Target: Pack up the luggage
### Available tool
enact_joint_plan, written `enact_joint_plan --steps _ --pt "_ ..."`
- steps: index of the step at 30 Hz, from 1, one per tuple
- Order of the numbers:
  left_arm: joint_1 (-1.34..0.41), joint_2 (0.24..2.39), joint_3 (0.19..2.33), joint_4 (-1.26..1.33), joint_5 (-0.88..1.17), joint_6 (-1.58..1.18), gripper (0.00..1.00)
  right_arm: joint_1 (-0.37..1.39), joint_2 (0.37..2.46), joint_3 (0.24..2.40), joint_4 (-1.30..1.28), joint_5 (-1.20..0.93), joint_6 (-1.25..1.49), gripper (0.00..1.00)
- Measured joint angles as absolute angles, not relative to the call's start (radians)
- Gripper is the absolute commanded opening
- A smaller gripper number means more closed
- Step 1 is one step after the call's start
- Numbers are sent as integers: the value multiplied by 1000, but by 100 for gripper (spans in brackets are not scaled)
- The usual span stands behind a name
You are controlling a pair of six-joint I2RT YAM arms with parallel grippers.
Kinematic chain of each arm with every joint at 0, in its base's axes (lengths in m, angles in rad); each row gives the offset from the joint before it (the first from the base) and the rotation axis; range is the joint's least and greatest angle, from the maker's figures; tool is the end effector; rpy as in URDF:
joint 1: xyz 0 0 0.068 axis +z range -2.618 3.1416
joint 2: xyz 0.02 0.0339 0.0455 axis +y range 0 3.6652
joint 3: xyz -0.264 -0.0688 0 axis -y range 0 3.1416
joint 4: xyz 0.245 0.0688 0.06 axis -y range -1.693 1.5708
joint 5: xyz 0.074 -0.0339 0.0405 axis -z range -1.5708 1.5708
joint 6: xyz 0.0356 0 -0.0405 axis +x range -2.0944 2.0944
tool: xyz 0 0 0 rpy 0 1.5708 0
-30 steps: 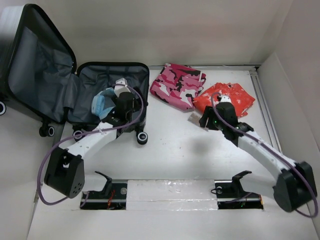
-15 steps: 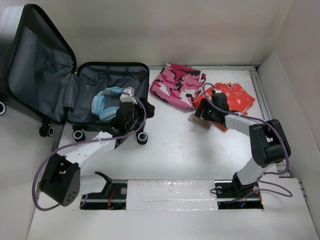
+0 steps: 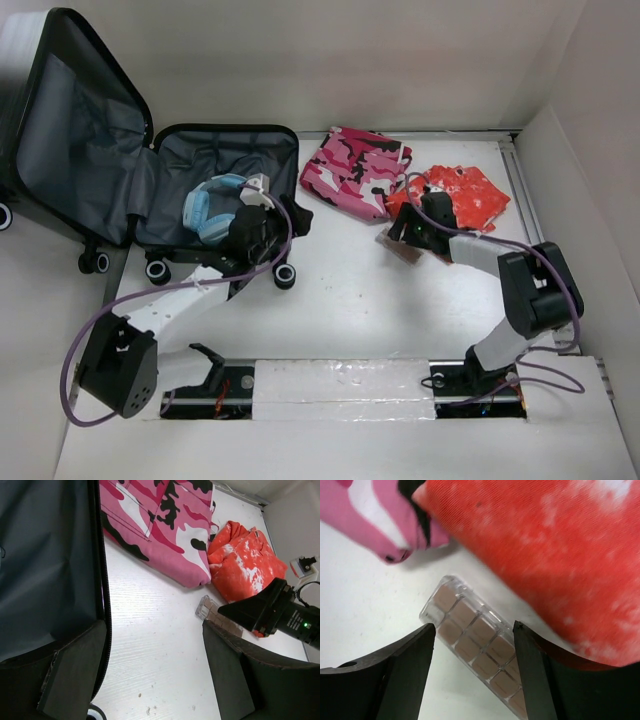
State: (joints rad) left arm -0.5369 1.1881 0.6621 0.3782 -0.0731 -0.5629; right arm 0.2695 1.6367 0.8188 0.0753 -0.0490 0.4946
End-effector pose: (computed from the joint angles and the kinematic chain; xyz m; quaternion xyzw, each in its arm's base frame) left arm 0.2348 -0.1368 0.2712 -0.0337 0.7565 -0.3174 0.5708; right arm 0.3170 0.0894 0.1651 0.0930 0.9105 0.1708 0.3649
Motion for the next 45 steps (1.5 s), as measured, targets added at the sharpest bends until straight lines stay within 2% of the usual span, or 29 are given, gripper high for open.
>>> enact_joint_plan --steps 11,19,23,31,38,45 --pt "-537 1161 662 384 -56 -565 73 417 1411 655 25 -26 506 73" --pt "-537 1134 662 385 -52 -568 72 499 1428 699 -77 162 516 76" --pt "-537 1117 661 386 -52 -570 72 476 1443 762 -104 211 510 77" --pt "-537 1117 661 390 -52 -570 71 418 1618 859 -97 160 487 80" --pt "-537 1117 658 393 -52 -570 71 446 1627 846 -83 91 488 80" --pt "-537 1117 643 394 -52 -570 70 532 1579 798 -96 106 530 70"
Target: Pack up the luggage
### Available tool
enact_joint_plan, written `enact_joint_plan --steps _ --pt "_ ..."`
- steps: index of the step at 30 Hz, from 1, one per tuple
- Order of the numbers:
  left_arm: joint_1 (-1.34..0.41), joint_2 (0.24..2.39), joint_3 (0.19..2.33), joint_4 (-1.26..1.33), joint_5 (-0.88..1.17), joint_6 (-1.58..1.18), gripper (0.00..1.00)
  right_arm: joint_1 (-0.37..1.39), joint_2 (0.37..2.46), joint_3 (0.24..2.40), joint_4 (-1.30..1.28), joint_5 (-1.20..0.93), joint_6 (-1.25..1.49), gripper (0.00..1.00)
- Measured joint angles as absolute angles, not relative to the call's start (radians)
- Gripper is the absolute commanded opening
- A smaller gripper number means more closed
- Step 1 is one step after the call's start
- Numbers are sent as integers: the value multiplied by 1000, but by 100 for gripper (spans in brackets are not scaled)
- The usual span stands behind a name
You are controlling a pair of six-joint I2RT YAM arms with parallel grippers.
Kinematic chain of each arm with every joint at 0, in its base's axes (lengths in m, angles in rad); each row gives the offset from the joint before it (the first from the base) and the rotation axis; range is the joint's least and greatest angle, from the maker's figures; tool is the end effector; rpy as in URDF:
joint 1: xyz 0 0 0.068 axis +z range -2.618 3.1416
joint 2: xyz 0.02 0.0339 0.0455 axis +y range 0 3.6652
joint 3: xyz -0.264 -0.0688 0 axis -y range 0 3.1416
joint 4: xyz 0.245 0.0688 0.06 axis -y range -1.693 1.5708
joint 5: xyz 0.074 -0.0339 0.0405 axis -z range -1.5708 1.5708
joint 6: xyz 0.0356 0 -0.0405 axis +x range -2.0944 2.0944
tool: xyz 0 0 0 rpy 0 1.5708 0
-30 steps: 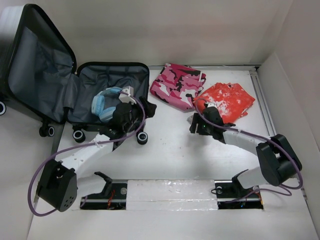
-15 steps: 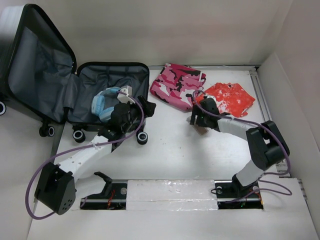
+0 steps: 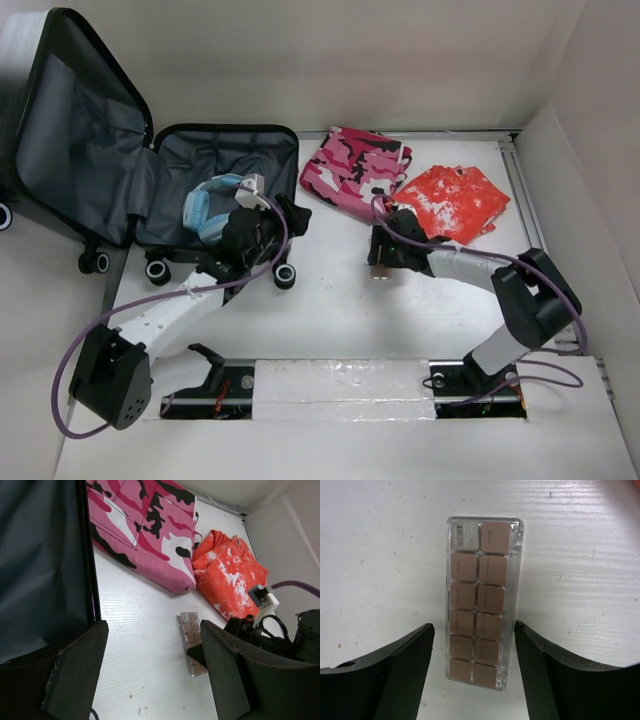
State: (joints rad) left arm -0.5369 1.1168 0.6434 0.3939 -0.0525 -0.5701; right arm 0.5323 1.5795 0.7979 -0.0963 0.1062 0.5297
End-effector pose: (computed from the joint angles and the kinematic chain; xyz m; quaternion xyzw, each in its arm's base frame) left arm 0.2234 -0.1308 0.2838 -0.0300 0.7340 -0.3401 0.5871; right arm 0.2676 0.1532 0.1633 0.0168 0.9393 0.1287 0.3177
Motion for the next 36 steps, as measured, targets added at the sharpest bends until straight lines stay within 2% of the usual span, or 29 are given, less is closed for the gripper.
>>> enact_joint_plan --steps 7,12,14,16,19,25,29,30,31,33,34,36 --pt "-537 1085 643 395 -57 -570 70 619 1633 849 -142 273 600 65" --pt "-537 1015 641 393 -87 -574 70 657 1699 908 -153 390 649 46" --pt "-537 977 636 391 -112 -585 70 665 1713 921 -154 413 665 29" --pt "-537 935 633 382 -150 -605 70 670 1726 934 -155 433 675 25" --pt "-537 857 630 366 -207 -644 70 676 1725 939 -160 445 682 25" --pt "-537 703 630 369 -249 -667 70 702 1588 929 -226 334 650 27" --pt "-537 618 630 349 -273 -670 70 752 1568 1136 -242 197 607 29" --pt "-537 598 630 341 -283 -671 70 759 1590 1211 -242 164 598 33" --pt "-537 578 630 331 -294 -671 70 765 1629 1312 -240 126 589 41" --pt "-537 545 630 311 -316 -671 70 774 1698 1456 -204 54 577 66" --pt "-537 532 630 303 -326 -673 70 781 1782 1617 -196 19 576 77" --pt "-537 514 632 284 -350 -677 74 785 1920 1839 -151 -55 569 80"
